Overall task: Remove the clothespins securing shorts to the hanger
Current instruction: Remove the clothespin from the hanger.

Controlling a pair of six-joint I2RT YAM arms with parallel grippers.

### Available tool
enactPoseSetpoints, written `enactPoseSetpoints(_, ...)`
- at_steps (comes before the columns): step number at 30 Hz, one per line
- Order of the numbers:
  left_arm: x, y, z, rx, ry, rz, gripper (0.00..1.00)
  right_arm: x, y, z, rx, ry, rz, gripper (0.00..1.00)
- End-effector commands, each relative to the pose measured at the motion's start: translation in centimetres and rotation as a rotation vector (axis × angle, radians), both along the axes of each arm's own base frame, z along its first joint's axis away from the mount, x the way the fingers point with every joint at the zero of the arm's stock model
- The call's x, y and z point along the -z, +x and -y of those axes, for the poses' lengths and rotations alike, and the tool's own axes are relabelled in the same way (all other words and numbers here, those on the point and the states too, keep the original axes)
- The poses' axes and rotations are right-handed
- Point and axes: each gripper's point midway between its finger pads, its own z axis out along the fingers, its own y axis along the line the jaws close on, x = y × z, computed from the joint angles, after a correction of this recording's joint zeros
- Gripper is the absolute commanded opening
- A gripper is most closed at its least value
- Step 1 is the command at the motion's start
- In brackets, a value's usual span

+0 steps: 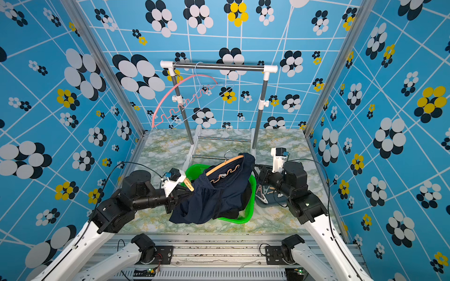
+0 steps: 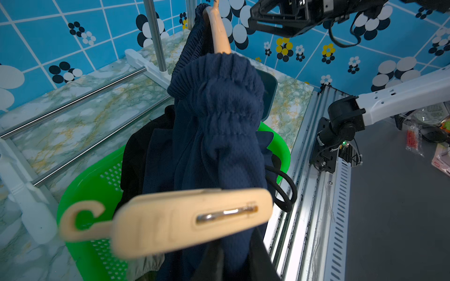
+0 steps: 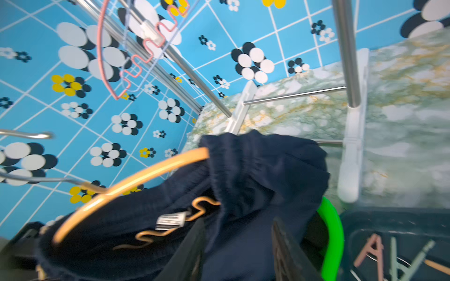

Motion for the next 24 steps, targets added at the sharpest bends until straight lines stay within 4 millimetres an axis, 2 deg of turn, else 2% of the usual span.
enactPoseSetpoints(1, -3.3, 2.0, 0.7, -0.042, -0.045, 0.162, 0.00, -5.1, -0.7, -2.0, -0.067, 0.045, 0.177, 0.44)
enactPoseSetpoints(4, -3.4, 2.3, 1.4, -0.028, -0.065, 0.164, 0.00, -6.1, -0.8, -3.4, -0.104, 0.033, 0.242, 0.45)
enactPoseSetpoints(13, -3.8, 2.8, 2.0, -0.031, -0.091, 0.168, 0.00, -6.9, -0.1, -6.6, -0.167, -0.033, 0.323, 0.46)
enactPoseSetpoints(21, -3.6, 2.9, 2.2, -0.028, -0.100, 0.152, 0.00, -7.0, 1.1, -8.5, -0.188, -0.099, 0.352, 0.45)
enactPoseSetpoints(24, -3.7, 2.8, 2.3, -0.021, -0.107, 0.152, 0.00, -6.8, 1.6, -8.8, -0.187, -0.111, 0.350, 0.41)
